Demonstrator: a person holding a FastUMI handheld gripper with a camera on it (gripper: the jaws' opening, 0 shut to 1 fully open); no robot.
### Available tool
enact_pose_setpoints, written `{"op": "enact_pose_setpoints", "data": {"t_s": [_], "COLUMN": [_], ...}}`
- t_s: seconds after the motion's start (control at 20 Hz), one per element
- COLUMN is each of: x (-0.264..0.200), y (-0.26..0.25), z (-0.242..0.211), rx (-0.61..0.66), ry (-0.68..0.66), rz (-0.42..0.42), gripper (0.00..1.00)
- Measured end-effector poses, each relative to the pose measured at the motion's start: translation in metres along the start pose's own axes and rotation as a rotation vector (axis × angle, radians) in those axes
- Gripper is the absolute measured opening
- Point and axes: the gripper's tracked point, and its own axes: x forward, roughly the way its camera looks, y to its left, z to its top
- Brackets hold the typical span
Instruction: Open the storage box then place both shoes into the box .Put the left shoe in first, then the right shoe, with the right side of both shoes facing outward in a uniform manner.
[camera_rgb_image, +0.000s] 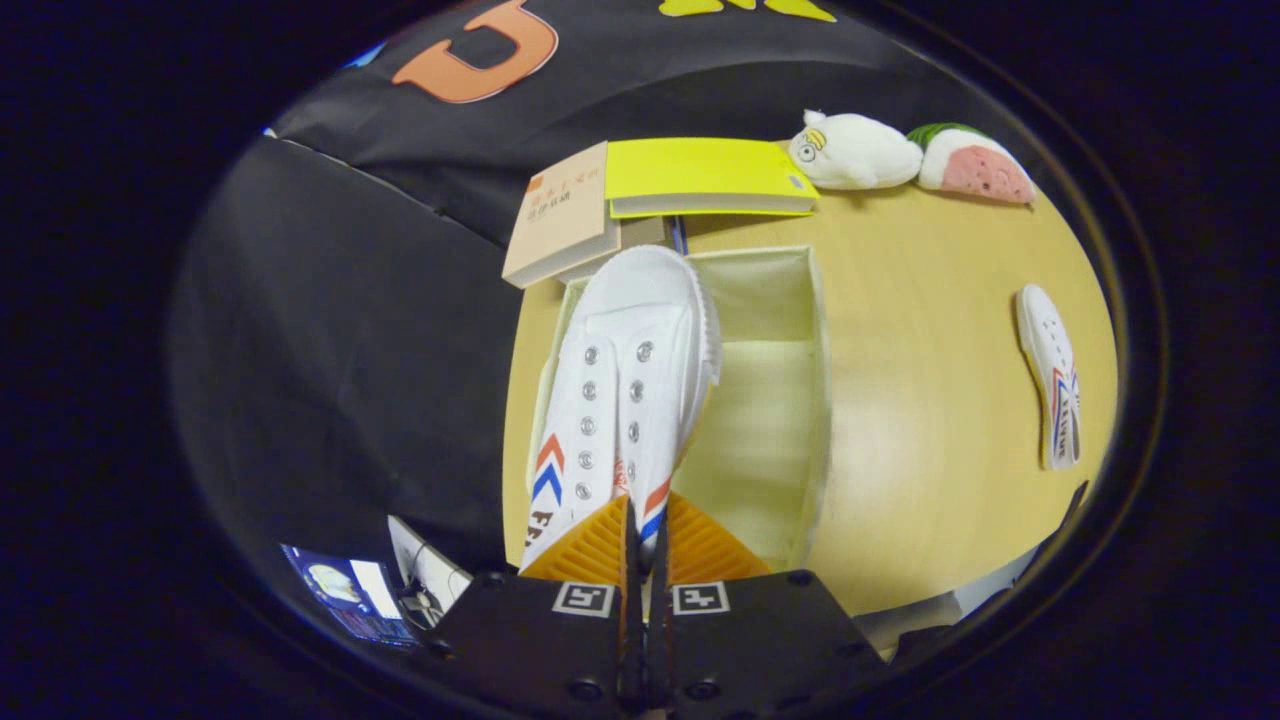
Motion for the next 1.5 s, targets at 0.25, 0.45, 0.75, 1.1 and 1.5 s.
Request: {"op": "enact_pose_setpoints", "data": {"t_s": [0.25, 0.45, 0.75, 1.1, 1.5], "x": [0.072, 0.086, 0.035, -0.060, -0.121], "y": [0.002, 0.010, -0.003, -0.032, -0.115], "z": [-0.003, 0.016, 0.020, 0.006, 0.018], "rx": [0.039, -0.020, -0.016, -0.001, 0.083], "ry": [0.092, 0.050, 0.024, -0.017, -0.108], "rz": [-0.055, -0.045, -0.029, -0.058, -0.030], "gripper": [0.11, 0.15, 0.72, 0.99, 0.99]}}
